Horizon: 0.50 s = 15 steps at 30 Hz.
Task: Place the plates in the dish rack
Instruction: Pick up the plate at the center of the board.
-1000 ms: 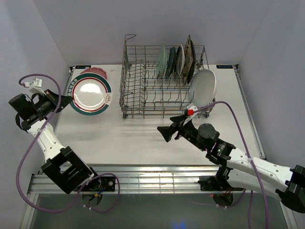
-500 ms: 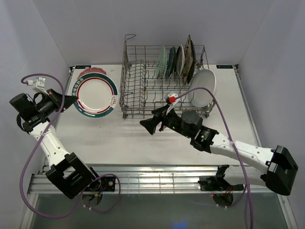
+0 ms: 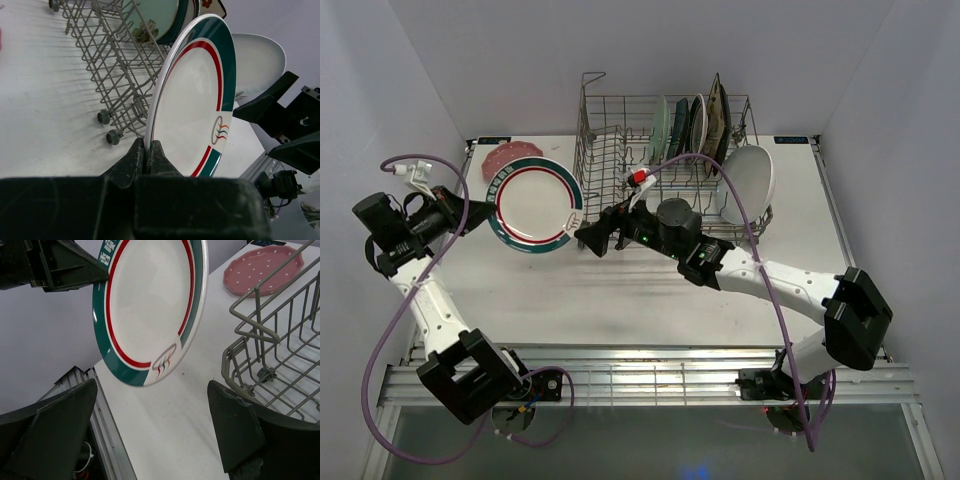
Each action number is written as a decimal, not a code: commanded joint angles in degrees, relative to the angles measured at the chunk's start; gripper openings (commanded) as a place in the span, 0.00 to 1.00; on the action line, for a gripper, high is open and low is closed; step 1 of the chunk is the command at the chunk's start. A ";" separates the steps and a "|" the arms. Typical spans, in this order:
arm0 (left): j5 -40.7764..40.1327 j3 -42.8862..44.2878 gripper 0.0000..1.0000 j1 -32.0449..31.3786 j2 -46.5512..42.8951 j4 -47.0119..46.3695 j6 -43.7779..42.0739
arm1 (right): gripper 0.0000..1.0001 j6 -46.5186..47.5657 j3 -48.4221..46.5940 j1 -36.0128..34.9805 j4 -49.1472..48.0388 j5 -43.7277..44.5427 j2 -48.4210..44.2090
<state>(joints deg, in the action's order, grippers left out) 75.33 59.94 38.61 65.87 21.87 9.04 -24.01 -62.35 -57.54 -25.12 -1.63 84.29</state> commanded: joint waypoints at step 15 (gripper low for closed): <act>5.18 -0.79 0.00 -7.93 -0.21 -0.34 -3.15 | 0.53 -3.41 -4.63 1.90 -3.26 1.28 3.78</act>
<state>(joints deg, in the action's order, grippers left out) 77.12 59.29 31.18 66.15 22.04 6.68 -26.68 -64.82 -55.88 -25.26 -1.19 88.51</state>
